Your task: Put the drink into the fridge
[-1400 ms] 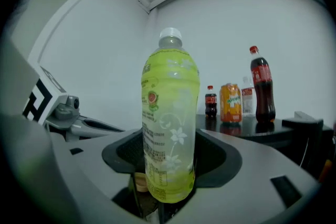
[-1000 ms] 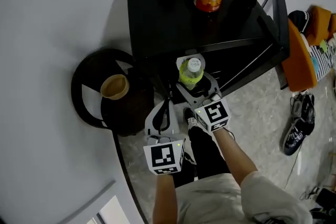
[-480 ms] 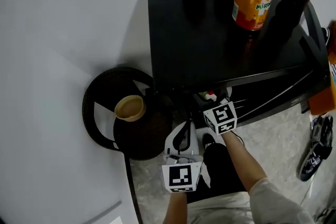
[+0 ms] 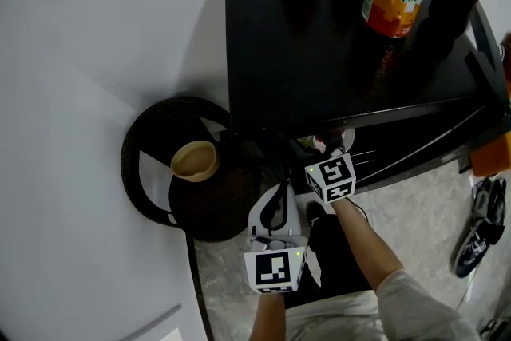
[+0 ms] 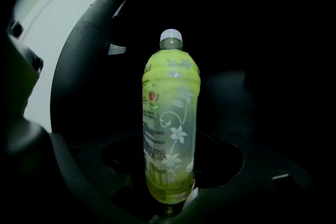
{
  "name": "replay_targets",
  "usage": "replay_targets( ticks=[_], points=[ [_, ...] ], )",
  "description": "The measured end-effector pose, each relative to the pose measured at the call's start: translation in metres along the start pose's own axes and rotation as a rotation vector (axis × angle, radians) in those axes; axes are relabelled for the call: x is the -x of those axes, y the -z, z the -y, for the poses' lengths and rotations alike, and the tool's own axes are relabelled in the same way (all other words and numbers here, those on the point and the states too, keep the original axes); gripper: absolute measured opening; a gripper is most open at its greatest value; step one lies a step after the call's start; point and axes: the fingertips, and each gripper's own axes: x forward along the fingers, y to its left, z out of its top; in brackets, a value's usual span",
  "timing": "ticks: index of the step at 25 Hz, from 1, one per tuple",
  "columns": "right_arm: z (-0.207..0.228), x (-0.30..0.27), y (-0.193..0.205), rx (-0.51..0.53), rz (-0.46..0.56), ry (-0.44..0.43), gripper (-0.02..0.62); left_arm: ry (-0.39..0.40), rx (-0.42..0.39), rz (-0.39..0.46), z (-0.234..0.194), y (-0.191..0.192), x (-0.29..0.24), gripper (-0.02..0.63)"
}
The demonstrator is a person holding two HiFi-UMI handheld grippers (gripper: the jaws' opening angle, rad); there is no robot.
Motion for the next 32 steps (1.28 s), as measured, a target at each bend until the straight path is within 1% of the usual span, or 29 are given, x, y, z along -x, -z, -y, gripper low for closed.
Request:
replay_targets(
  ticks=[2,5,8,11,12,13,14,17,19,21,23,25,28,32],
  points=[
    [-0.001,0.005,-0.001,-0.007,-0.015,0.014,0.281,-0.006,0.012,0.012,-0.002,-0.002,0.004,0.009],
    [0.002,0.031,-0.015,0.008,-0.054,0.049,0.281,-0.029,0.050,0.038,-0.004,-0.019,0.015,0.009],
    [0.006,0.075,-0.044,0.006,-0.064,0.103,0.279,-0.045,0.053,0.024,-0.002,-0.044,0.037,0.009],
    [0.001,0.122,-0.081,-0.003,-0.065,0.146,0.269,-0.038,0.037,0.012,0.010,-0.074,0.064,0.009],
    [-0.001,0.138,-0.093,-0.002,-0.067,0.161,0.227,-0.031,0.028,0.012,0.016,-0.084,0.072,0.009],
    [-0.003,0.152,-0.105,-0.003,-0.067,0.175,0.167,-0.024,0.022,0.012,0.022,-0.095,0.080,0.009],
    [-0.006,0.167,-0.116,-0.012,-0.066,0.186,0.139,-0.019,0.023,0.010,0.028,-0.105,0.089,0.009],
    [-0.016,0.211,-0.149,-0.079,-0.040,0.218,0.082,-0.015,0.041,-0.020,0.042,-0.128,0.115,0.009],
    [-0.018,0.236,-0.171,-0.101,-0.016,0.245,0.038,-0.017,0.033,-0.033,0.052,-0.142,0.129,0.009],
    [-0.017,0.253,-0.186,-0.118,-0.011,0.263,0.011,-0.011,0.019,-0.029,0.061,-0.156,0.140,0.009],
    [-0.022,0.267,-0.196,-0.139,-0.023,0.266,0.008,-0.007,-0.001,-0.032,0.069,-0.166,0.150,0.009],
    [-0.030,0.280,-0.206,-0.136,-0.030,0.257,0.006,0.000,-0.009,-0.031,0.078,-0.174,0.162,0.009],
    [-0.040,0.293,-0.222,-0.105,-0.025,0.241,0.006,0.010,-0.011,-0.018,0.088,-0.184,0.174,0.009],
    [-0.046,0.298,-0.236,-0.097,-0.010,0.233,0.006,0.029,0.008,-0.004,0.094,-0.193,0.182,0.009]
  ],
)
